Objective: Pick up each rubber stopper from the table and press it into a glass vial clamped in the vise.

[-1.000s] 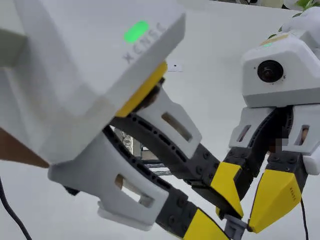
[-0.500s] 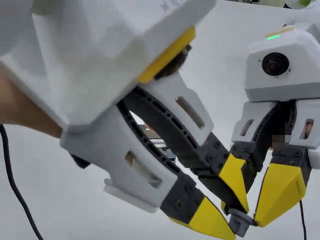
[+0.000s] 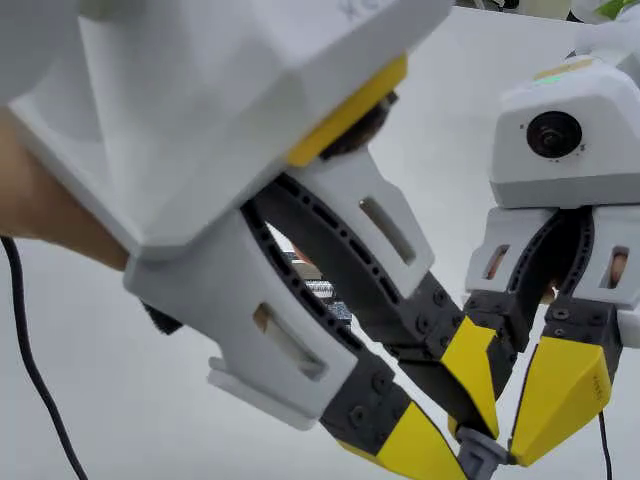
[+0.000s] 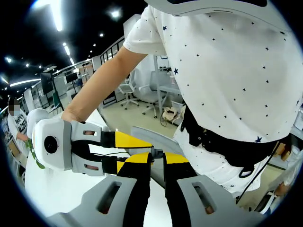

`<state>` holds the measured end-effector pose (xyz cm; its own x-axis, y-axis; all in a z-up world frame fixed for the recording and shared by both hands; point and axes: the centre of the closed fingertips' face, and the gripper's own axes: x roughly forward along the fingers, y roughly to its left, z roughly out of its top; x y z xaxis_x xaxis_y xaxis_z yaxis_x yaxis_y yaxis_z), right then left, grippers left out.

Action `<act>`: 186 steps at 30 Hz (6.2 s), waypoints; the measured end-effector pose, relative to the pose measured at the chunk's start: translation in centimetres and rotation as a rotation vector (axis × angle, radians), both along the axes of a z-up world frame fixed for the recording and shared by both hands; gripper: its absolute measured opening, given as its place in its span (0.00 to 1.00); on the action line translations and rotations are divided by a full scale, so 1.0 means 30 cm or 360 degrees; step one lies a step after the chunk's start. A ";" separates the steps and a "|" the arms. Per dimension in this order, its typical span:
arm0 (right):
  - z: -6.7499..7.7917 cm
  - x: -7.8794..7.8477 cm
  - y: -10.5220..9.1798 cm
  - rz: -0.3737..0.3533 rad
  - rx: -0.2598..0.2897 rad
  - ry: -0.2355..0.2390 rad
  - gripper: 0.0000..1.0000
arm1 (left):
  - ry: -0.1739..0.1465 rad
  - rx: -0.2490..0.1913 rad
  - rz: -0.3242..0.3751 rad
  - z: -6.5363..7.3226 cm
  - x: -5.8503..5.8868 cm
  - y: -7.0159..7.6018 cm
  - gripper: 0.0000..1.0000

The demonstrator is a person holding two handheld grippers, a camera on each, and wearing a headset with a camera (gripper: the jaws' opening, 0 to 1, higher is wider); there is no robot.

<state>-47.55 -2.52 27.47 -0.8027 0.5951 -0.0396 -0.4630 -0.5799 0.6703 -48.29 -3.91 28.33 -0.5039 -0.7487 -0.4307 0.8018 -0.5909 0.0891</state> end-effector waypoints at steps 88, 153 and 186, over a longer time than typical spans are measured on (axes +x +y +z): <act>-0.106 0.128 0.047 -0.0325 -0.0181 -0.0236 0.05 | -0.0003 0.0064 0.0475 -0.127 0.158 0.120 0.28; -0.491 0.608 0.253 -0.0624 -0.0942 -0.1442 0.05 | 0.0154 0.0308 0.1767 -0.660 0.420 0.509 0.65; -0.781 0.730 0.322 -0.0608 -0.1182 -0.1571 0.05 | 0.0351 -0.0121 0.1866 -0.695 0.464 0.505 0.99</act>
<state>-25.64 7.12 4.05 -0.0297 0.3589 -0.9329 -0.9967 0.0598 0.0547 -34.37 11.24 7.48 0.4460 -0.8215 -0.3552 0.8513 0.5119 -0.1152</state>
